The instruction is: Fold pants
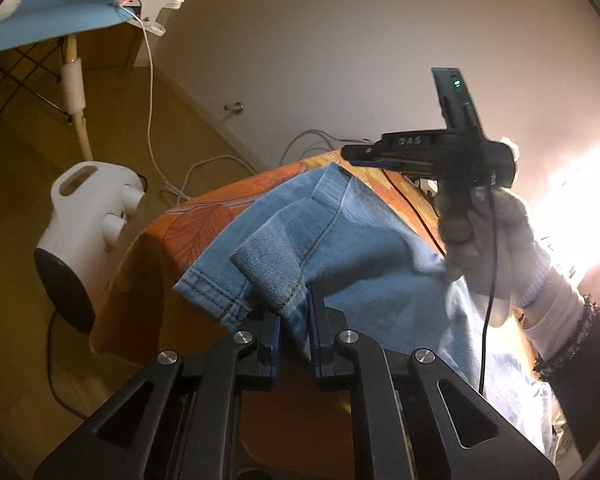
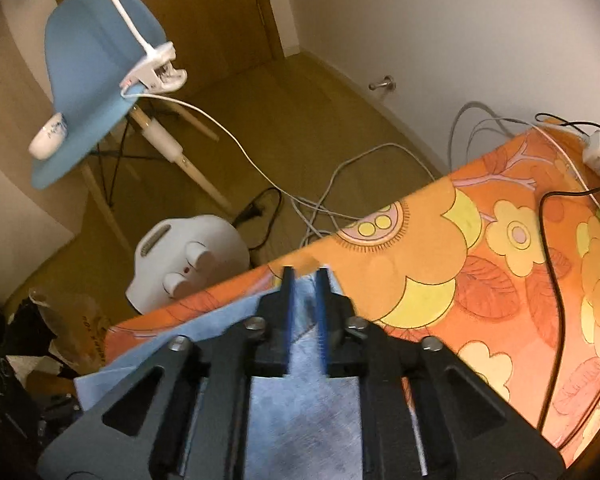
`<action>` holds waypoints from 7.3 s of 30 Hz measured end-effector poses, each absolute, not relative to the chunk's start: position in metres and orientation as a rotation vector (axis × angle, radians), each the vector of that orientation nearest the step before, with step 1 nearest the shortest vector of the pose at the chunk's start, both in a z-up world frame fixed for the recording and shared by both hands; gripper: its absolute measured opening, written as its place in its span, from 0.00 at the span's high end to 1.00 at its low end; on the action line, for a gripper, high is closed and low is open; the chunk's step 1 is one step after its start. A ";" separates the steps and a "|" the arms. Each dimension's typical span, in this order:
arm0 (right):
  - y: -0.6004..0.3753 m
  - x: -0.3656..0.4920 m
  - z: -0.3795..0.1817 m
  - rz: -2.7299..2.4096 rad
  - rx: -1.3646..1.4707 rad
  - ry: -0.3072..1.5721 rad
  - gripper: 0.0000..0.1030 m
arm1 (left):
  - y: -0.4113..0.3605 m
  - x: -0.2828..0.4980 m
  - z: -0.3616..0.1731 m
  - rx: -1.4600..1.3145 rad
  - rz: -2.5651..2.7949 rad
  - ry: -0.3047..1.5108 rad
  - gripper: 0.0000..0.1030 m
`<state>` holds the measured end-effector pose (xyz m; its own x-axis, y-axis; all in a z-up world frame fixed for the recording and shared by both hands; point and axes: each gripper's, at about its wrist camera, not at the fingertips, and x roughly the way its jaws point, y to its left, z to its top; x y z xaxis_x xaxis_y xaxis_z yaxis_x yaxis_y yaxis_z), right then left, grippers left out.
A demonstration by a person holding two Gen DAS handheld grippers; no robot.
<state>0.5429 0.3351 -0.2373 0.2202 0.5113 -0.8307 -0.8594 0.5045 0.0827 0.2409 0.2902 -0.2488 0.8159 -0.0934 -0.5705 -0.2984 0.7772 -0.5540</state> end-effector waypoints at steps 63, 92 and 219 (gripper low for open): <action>0.353 0.346 -0.278 1.161 -0.902 0.847 0.72 | 0.367 0.190 -0.286 -0.967 0.143 0.636 0.71; 0.280 0.373 -0.215 1.274 -0.502 0.947 0.63 | 0.365 0.212 -0.278 -1.065 0.051 0.625 0.42; 0.078 0.458 -0.078 0.748 0.010 0.995 0.95 | 0.103 0.231 -0.101 -0.206 -0.295 0.481 0.95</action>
